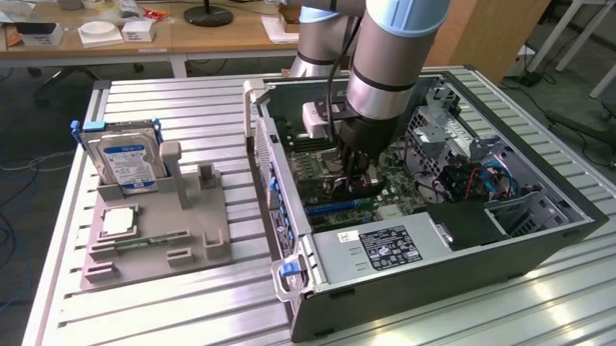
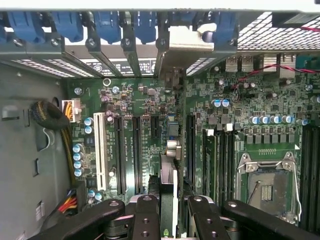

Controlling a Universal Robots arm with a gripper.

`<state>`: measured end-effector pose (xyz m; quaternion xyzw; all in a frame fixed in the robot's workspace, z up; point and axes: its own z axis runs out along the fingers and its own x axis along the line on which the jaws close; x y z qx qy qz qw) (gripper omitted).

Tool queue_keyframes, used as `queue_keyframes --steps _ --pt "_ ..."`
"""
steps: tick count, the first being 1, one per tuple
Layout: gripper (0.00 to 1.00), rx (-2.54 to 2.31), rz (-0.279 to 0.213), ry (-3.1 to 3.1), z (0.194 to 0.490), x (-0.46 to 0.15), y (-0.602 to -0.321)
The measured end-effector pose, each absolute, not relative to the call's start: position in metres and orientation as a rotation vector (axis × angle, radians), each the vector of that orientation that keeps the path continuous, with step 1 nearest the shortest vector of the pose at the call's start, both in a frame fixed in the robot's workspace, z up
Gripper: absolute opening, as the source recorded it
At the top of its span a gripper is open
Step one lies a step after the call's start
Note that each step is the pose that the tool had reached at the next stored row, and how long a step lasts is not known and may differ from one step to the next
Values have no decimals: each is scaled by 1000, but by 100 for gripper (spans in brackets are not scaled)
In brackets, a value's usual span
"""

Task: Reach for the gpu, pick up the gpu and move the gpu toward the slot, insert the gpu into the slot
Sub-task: 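Insert the gpu into the slot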

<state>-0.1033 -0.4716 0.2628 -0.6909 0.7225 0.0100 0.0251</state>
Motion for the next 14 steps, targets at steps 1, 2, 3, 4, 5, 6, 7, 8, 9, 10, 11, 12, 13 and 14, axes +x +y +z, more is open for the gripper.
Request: queue_keyframes --steps 1,2,3,4,5,6,7,8,9,10,11,12,13,14 --pt "27 -2136 31 2234 262 -103 -472" --pt "27 -2136 31 2234 261 -104 -472" --pt "27 -2136 31 2234 260 -104 -472" --pt "27 -2137 31 2234 260 -105 -472" --pt "27 -2137 31 2234 259 -105 -472" --pt "27 -2137 31 2234 259 -105 -472" --pt "27 -2136 31 2234 258 -106 -472" --pt "27 -2136 31 2234 257 -106 -471" --pt "27 -2136 31 2234 256 -106 -471" --pt "27 -2137 31 2234 256 -106 -471" --pt "27 -2137 31 2234 256 -106 -471" --pt "27 -2137 31 2234 256 -107 -471" --pt "27 -2137 31 2234 255 -107 -471" --pt "27 -2136 31 2234 255 -107 -471"
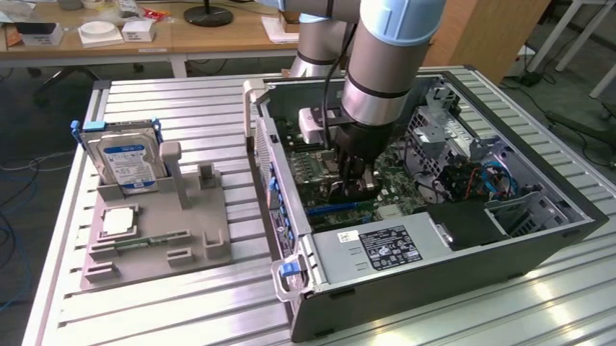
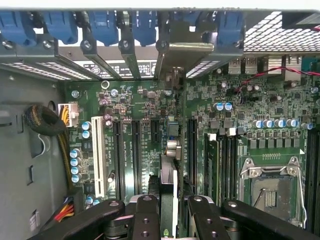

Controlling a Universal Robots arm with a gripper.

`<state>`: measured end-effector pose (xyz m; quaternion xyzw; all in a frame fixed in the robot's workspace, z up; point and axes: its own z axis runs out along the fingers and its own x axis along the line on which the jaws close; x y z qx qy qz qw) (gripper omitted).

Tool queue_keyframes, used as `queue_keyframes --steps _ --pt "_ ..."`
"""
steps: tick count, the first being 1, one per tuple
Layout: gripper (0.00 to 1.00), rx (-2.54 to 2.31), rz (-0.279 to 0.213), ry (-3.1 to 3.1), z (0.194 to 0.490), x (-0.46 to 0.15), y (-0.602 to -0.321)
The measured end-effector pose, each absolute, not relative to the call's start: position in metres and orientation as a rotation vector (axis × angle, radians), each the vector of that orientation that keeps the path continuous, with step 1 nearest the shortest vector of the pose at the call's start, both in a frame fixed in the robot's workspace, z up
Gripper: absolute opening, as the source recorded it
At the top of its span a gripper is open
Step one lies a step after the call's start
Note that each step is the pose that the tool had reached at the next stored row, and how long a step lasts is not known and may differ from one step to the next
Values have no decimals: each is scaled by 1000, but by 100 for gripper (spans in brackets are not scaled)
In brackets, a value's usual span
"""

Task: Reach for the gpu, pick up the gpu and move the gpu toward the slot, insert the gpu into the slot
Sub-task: 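Insert the gpu into the slot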

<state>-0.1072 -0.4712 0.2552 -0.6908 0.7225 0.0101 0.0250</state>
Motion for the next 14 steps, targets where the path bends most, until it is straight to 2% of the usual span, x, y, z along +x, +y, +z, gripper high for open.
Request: queue_keyframes --steps 14 --pt "27 -2137 31 2234 249 -110 -470"
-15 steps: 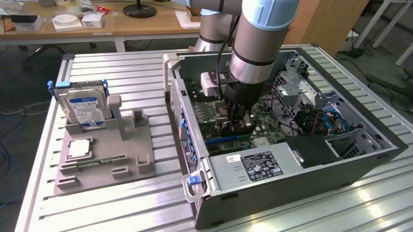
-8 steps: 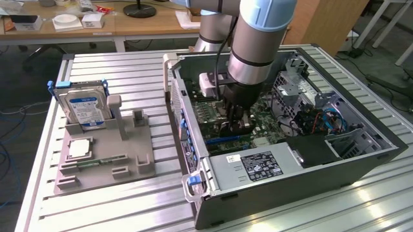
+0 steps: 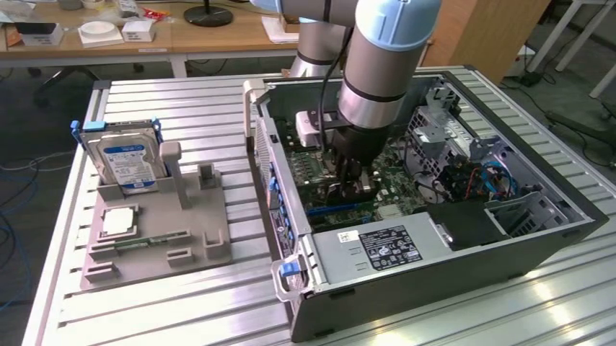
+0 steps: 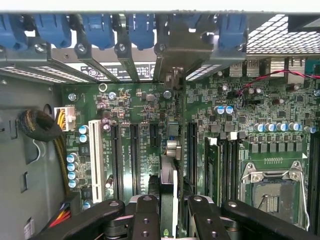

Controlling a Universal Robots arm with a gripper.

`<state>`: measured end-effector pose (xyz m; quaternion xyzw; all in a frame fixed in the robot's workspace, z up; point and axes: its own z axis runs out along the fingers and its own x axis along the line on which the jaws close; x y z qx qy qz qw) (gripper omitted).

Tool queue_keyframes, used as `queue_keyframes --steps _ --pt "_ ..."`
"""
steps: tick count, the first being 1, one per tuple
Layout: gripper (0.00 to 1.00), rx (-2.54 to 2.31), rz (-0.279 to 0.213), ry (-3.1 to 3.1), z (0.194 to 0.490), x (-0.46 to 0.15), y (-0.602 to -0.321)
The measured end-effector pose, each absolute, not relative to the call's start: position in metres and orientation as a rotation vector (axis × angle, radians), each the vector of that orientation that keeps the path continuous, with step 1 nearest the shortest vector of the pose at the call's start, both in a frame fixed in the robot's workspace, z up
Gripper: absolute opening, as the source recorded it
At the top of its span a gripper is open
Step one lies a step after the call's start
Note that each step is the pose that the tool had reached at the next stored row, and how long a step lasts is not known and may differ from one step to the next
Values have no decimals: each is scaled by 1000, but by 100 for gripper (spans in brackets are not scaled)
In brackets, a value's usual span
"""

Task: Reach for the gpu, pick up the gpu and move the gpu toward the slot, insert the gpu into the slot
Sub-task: 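Insert the gpu into the slot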

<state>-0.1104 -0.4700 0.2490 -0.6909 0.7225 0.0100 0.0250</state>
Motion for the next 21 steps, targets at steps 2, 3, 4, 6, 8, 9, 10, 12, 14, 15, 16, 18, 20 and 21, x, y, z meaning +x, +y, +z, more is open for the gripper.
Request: queue_keyframes --steps 2,3,4,6,8,9,10,12,14,15,16,18,20,21 --pt "27 -2137 31 2234 247 -110 -470" --pt "27 -2137 31 2234 246 -110 -470" --pt "27 -2137 31 2234 245 -110 -470" --pt "27 -2137 31 2234 244 -110 -470" --pt "27 -2137 31 2234 243 -110 -470" --pt "27 -2137 31 2234 243 -110 -470" --pt "27 -2137 31 2234 243 -110 -470" --pt "27 -2137 31 2234 243 -110 -470" --pt "27 -2137 31 2234 243 -110 -470" --pt "27 -2136 31 2234 244 -111 -470" --pt "27 -2137 31 2234 244 -111 -470" --pt "27 -2137 31 2233 244 -111 -470" --pt "27 -2137 30 2234 244 -111 -470" --pt "27 -2137 30 2233 244 -111 -470"
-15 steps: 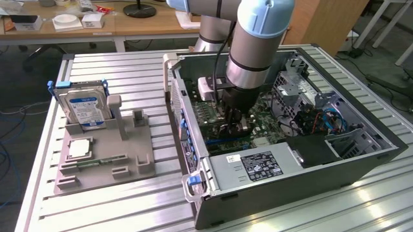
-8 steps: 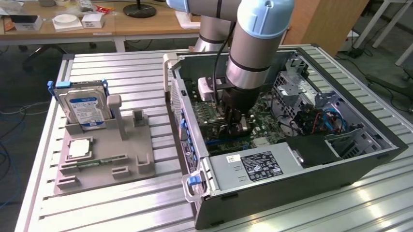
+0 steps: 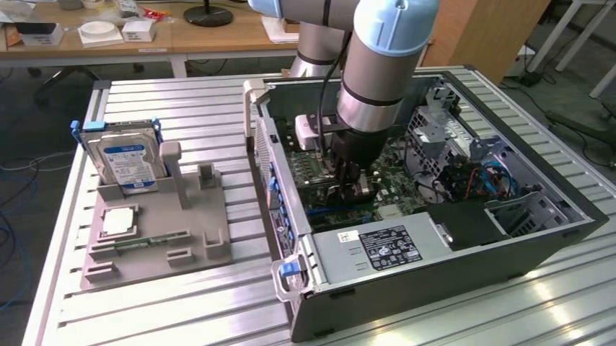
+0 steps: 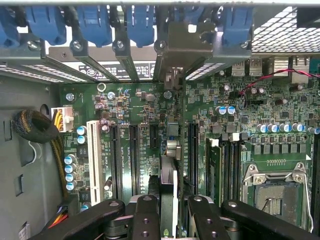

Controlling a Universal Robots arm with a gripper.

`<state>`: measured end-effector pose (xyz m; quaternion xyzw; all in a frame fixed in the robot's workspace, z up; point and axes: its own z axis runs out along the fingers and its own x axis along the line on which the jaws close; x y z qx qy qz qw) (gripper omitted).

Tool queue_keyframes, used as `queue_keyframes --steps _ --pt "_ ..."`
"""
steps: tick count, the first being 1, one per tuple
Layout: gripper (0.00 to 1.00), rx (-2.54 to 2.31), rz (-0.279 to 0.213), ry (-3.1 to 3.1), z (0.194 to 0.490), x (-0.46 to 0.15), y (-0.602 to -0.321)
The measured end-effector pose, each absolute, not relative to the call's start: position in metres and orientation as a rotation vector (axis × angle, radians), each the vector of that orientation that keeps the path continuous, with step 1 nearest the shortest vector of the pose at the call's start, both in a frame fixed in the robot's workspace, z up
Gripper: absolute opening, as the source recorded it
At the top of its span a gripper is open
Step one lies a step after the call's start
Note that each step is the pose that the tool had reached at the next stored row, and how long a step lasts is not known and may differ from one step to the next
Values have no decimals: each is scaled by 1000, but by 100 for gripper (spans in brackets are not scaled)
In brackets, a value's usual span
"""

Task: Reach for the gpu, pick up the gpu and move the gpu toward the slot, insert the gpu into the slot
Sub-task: 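Insert the gpu into the slot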

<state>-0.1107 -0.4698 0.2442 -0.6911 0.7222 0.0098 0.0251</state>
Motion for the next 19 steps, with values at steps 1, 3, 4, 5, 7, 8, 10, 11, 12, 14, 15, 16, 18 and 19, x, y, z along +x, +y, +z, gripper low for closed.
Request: queue_keyframes --steps 1,3,4,5,7,8,10,11,12,14,15,16,18,19 --pt "27 -2138 30 2232 244 -111 -470" --pt "27 -2144 31 2227 244 -111 -469" --pt "27 -2148 31 2223 244 -111 -469" --pt "27 -2153 31 2218 244 -111 -469" --pt "27 -2165 31 2207 244 -111 -468" --pt "27 -2169 31 2203 244 -111 -468" --pt "27 -2173 32 2198 244 -111 -468" --pt "27 -2174 32 2198 244 -111 -467" --pt "27 -2175 32 2197 244 -111 -467" --pt "27 -2176 33 2195 244 -111 -466" --pt "27 -2176 33 2195 244 -111 -466" --pt "27 -2176 33 2195 244 -111 -466" --pt "27 -2176 33 2194 243 -111 -466" --pt "27 -2176 33 2194 243 -111 -466"
